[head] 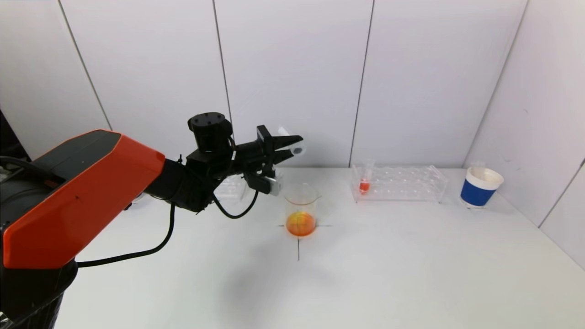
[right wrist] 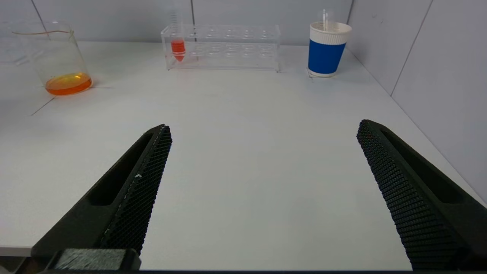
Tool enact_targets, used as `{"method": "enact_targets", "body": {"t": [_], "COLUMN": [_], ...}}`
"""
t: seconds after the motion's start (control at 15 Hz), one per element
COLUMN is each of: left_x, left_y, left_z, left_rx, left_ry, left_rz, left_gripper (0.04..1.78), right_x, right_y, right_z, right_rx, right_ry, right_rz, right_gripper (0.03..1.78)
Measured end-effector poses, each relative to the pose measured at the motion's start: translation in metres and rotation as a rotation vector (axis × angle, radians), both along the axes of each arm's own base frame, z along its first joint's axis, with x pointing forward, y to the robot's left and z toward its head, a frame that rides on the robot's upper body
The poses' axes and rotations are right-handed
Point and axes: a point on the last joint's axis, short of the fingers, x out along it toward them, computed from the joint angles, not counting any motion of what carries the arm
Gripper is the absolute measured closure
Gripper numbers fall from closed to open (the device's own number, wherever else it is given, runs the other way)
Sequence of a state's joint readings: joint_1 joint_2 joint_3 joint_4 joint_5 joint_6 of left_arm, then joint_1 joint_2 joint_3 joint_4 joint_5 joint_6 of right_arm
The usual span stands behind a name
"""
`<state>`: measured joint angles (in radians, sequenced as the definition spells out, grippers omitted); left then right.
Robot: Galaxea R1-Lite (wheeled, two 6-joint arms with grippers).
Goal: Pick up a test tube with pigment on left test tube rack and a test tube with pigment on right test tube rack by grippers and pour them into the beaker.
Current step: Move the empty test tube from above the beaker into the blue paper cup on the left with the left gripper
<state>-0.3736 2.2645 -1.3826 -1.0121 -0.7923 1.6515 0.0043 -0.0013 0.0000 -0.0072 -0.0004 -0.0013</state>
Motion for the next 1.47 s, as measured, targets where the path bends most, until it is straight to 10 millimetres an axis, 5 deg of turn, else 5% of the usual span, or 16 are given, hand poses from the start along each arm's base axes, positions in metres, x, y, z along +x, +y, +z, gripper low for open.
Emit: {"method": "enact_targets", "body": {"t": [0.47,1.0,1.47], "left_x": [-0.005,-0.036,-0.055], "left_y": [0.002,-0.016,-0.004], "left_z": [0.025,0.059,0.093], "left_rx": [-0.222,-0.583,-0.908], "left_ry": [0.212,0.546,0.738], "left_rz": [0.134,0.376,0.548], "left_gripper": [1.38,1.38,1.38], "right_x": [0.000,0.000,0.000], "right_y": [0.000,0.000,0.000], "right_z": [0.000,0.000,0.000], "right_rx": [0.000,0.000,0.000], "right_ry": [0.000,0.000,0.000], "right_rz": [0.000,0.000,0.000], "right_gripper": [0.04,0.04,0.04]}}
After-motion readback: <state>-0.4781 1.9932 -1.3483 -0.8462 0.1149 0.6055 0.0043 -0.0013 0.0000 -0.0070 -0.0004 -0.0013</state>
